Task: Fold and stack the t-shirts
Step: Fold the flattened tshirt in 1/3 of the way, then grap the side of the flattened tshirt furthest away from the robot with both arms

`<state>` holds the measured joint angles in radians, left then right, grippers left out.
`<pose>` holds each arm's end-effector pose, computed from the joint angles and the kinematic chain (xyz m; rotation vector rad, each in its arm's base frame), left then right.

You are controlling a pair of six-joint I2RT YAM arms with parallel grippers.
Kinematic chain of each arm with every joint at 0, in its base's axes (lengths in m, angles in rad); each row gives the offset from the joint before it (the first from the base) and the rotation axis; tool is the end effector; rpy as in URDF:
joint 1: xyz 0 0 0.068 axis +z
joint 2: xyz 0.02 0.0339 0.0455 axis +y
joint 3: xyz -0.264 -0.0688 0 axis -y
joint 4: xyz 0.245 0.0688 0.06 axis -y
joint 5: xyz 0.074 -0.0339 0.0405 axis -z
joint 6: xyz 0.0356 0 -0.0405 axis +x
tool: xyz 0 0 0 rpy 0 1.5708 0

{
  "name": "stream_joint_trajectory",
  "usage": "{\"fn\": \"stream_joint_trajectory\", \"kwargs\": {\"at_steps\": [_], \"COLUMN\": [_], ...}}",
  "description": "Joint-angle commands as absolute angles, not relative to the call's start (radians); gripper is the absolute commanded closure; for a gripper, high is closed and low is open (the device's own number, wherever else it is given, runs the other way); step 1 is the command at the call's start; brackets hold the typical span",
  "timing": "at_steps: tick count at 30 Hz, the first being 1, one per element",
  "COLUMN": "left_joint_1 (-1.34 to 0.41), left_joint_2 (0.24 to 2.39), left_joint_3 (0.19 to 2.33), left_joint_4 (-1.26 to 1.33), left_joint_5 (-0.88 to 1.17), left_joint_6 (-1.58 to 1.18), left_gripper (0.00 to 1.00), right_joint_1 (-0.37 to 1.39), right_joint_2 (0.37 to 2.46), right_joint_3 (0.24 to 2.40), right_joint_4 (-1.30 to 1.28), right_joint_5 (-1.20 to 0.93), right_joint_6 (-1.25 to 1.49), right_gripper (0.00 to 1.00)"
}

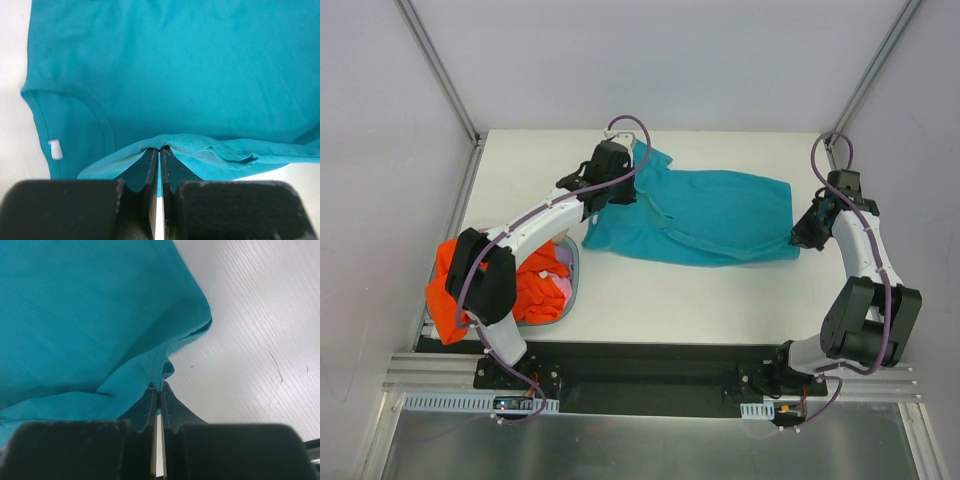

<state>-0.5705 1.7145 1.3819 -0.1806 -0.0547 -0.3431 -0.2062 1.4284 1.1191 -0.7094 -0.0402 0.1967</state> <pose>0.3414 -0.2168 0.2977 0.2070 2.1118 -0.4947 0.2858 -0.0583 0.2641 0.5036 2.5395 0.0486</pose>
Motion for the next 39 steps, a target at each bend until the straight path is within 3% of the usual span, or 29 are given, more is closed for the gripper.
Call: {"fn": "stream_joint_trajectory", "kwargs": {"at_steps": [1,8,9,10,11,12,13,14,17,25,31,39], "left_joint_1": [-0.542,-0.473,-0.465,-0.459,-0.456,-0.45,-0.448,-0.446,-0.443,-0.451,-0.445,-0.44], "left_joint_2": [1.779,1.954,2.0,2.022,2.045,2.078,2.089,2.095,2.06,1.95,2.066,2.152], "left_joint_3": [1.485,1.652,1.695,1.722,1.753,1.814,1.844,1.868,1.881,1.684,1.67,1.643], "left_joint_4": [-0.158,-0.172,-0.175,-0.182,-0.213,-0.228,-0.247,-0.267,-0.282,-0.262,-0.249,-0.249], "left_joint_5": [-0.002,0.086,0.112,0.124,0.135,0.144,0.132,0.124,0.141,0.259,0.284,0.373], "left_joint_6": [-0.267,-0.267,-0.265,-0.264,-0.264,-0.261,-0.262,-0.265,-0.279,-0.409,-0.472,-0.543], "left_gripper": [1.0,0.96,0.95,0.91,0.68,0.48,0.34,0.02,0.01,0.01,0.01,0.01], "right_joint_1": [-0.204,-0.206,-0.206,-0.206,-0.209,-0.209,-0.209,-0.209,-0.199,-0.173,-0.152,-0.144], "right_joint_2": [1.508,1.698,1.747,1.771,1.795,1.814,1.833,1.83,1.752,1.592,1.758,1.928], "right_joint_3": [1.207,1.387,1.44,1.468,1.506,1.57,1.603,1.621,1.597,1.289,1.37,1.414], "right_joint_4": [-0.729,-0.767,-0.79,-0.808,-0.834,-0.875,-0.893,-0.908,-0.896,-0.726,-0.653,-0.647], "right_joint_5": [-0.041,-0.022,-0.011,0.027,0.032,0.035,0.041,0.04,0.035,-0.11,-0.254,-0.259], "right_joint_6": [0.186,0.187,0.195,0.202,0.207,0.21,0.209,0.207,0.189,0.153,0.133,0.161], "right_gripper": [0.99,0.93,0.88,0.67,0.5,0.41,0.35,0.29,0.01,0.03,0.03,0.03]}}
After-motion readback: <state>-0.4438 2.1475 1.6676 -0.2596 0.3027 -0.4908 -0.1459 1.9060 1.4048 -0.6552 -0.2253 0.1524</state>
